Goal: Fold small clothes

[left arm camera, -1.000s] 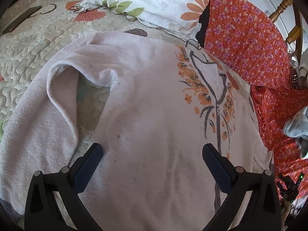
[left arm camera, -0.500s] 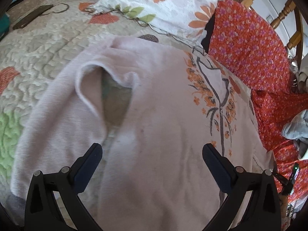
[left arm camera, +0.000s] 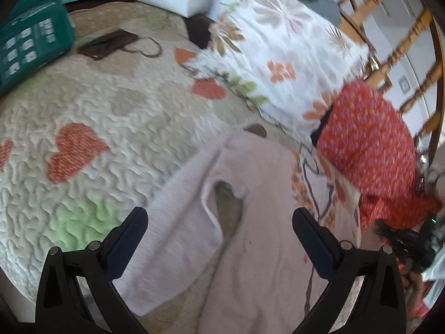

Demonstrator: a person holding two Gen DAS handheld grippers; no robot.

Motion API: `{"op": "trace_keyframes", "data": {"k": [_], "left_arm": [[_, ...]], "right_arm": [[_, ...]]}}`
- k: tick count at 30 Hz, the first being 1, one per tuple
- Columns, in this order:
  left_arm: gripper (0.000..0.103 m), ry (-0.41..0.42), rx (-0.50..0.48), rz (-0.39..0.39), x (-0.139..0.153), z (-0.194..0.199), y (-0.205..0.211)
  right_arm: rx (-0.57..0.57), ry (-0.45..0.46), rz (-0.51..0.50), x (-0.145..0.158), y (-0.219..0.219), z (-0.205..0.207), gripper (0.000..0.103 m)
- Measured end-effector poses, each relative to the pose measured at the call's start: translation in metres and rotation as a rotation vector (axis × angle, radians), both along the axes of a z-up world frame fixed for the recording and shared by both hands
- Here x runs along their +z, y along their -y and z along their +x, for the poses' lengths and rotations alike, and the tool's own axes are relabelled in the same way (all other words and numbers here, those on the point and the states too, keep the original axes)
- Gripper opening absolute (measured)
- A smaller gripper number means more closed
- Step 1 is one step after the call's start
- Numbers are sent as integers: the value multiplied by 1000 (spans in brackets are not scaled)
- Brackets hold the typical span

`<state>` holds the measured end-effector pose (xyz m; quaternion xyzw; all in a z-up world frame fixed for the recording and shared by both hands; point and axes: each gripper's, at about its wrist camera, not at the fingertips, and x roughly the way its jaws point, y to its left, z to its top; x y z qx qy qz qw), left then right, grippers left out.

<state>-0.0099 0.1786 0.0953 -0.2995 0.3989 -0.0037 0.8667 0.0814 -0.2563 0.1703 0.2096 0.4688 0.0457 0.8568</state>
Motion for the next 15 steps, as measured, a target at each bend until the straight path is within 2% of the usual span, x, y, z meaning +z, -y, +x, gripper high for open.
{"op": "trace_keyframes", "data": {"k": [4, 6, 9, 12, 15], "left_arm": [[103, 27, 76, -1, 7, -6, -27], [103, 21, 103, -12, 5, -6, -39], [103, 2, 126, -29, 1, -5, -51], [103, -9, 138, -49, -3, -5, -61], [103, -6, 156, -41, -2, -8, -68]], "right_arm": [[145, -85, -15, -46, -111, 56, 10], [195, -124, -33, -69, -150, 69, 10], [260, -178, -46, -104, -197, 83, 10], [278, -224, -69, -134, -230, 95, 10], [282, -260, -96, -153, -250, 102, 16]]}}
